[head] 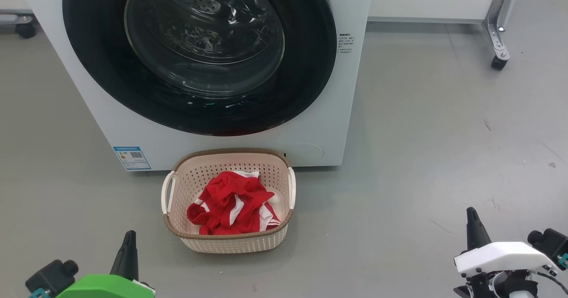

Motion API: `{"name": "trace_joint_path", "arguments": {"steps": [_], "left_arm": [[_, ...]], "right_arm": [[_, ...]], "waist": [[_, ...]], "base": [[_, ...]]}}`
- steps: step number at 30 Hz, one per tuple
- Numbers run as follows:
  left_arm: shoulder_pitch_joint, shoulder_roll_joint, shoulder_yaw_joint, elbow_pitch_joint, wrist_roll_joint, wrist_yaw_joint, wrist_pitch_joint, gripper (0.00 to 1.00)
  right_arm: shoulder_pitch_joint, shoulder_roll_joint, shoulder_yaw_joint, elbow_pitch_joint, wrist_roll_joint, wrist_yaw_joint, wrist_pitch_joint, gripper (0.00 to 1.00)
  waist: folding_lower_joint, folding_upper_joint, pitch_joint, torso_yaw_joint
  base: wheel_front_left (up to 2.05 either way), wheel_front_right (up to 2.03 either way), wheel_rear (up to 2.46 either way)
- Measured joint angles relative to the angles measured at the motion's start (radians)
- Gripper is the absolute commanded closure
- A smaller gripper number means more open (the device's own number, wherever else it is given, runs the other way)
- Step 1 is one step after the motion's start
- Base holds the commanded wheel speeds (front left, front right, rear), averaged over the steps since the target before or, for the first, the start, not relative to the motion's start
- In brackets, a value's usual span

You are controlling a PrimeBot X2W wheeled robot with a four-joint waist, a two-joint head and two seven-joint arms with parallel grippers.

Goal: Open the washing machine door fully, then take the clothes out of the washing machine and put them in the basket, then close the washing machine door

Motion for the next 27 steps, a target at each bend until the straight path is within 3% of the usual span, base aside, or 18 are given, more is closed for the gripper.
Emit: {"name": "trace_joint_path", "arguments": {"steps": [27], "left_arm": [[-0.065, 0.000, 0.066, 0.057, -0.352, -0.058, 0.055, 1.00]], "right_arm": [[-0.046, -0.002, -0.075, 0.024, 0.365, 0.036, 0.088, 1.00]], "waist": [[0.0000, 0.0000, 0.006, -0.007]], "base": [[0.00, 0.00, 0.00]]}}
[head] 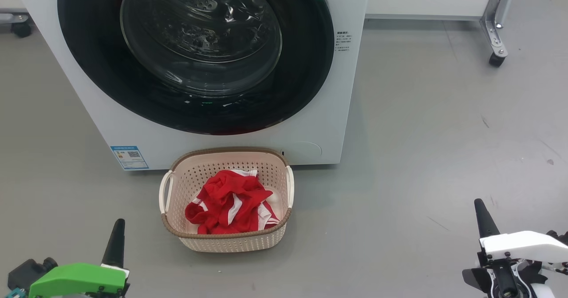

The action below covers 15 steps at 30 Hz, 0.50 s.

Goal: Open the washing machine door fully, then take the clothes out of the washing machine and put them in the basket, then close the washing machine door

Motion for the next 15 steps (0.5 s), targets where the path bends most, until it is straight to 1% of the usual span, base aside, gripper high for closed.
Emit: {"name": "trace_joint_path", "arguments": {"steps": [15], "left_arm": [[-0.035, 0.000, 0.036, 0.033, -0.195, -0.034, 0.032, 1.00]], "right_arm": [[-0.037, -0.001, -0.043, 0.008, 0.200, 0.017, 0.044, 1.00]], "waist": [[0.0000, 0.0000, 0.003, -0.004]], "base": [[0.00, 0.00, 0.00]]}}
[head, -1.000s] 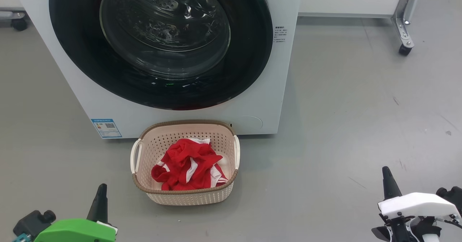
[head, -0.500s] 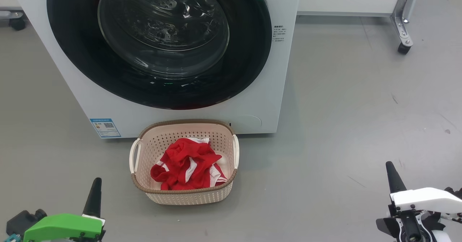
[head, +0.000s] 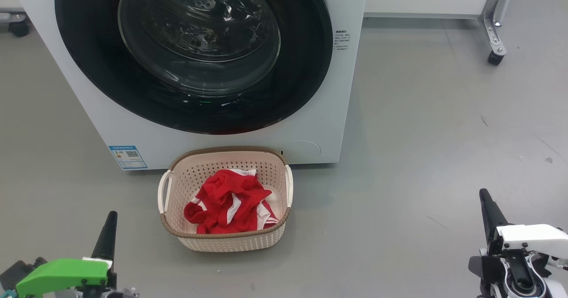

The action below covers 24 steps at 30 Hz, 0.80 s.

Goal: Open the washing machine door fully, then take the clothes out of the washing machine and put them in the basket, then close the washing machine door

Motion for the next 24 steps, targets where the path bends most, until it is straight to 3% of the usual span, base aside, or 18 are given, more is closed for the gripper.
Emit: {"name": "trace_joint_path", "arguments": {"steps": [10, 24], "left_arm": [[-0.022, -0.002, 0.023, 0.019, -0.122, -0.018, 0.018, 1.00], [-0.026, -0.003, 0.026, 0.026, -0.126, -0.026, 0.019, 1.00]], "right_arm": [[-0.018, 0.000, -0.026, 0.006, 0.125, 0.017, 0.030, 1.00], [-0.018, -0.001, -0.028, 0.007, 0.125, 0.017, 0.030, 1.00]], "waist": [[0.0000, 0.0000, 0.002, -0.002], [0.0000, 0.0000, 0.002, -0.002]], "base": [[0.00, 0.00, 0.00], [0.00, 0.00, 0.00]]}}
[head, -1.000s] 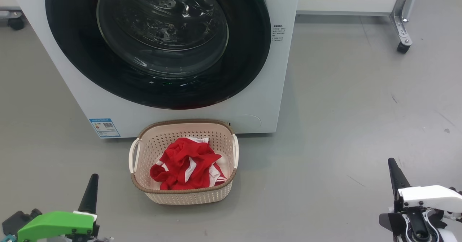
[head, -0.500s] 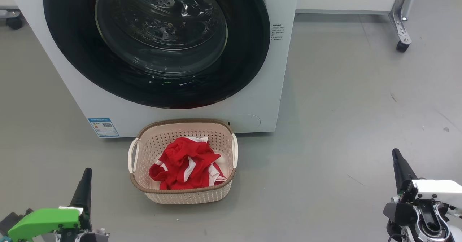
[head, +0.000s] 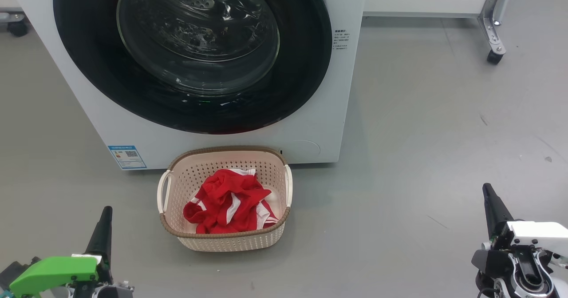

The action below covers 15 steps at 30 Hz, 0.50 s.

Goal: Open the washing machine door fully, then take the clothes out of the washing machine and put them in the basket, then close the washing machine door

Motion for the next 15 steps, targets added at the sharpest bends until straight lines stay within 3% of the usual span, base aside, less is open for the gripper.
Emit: {"name": "trace_joint_path", "arguments": {"steps": [15], "left_arm": [[0.000, 0.000, 0.001, 0.006, 0.000, 0.000, 0.000, 1.00]], "right_arm": [[0.000, 0.000, -0.001, 0.000, 0.000, 0.000, 0.000, 1.00]], "waist": [[0.0000, 0.0000, 0.000, 0.000]], "base": [[0.00, 0.00, 0.00]]}}
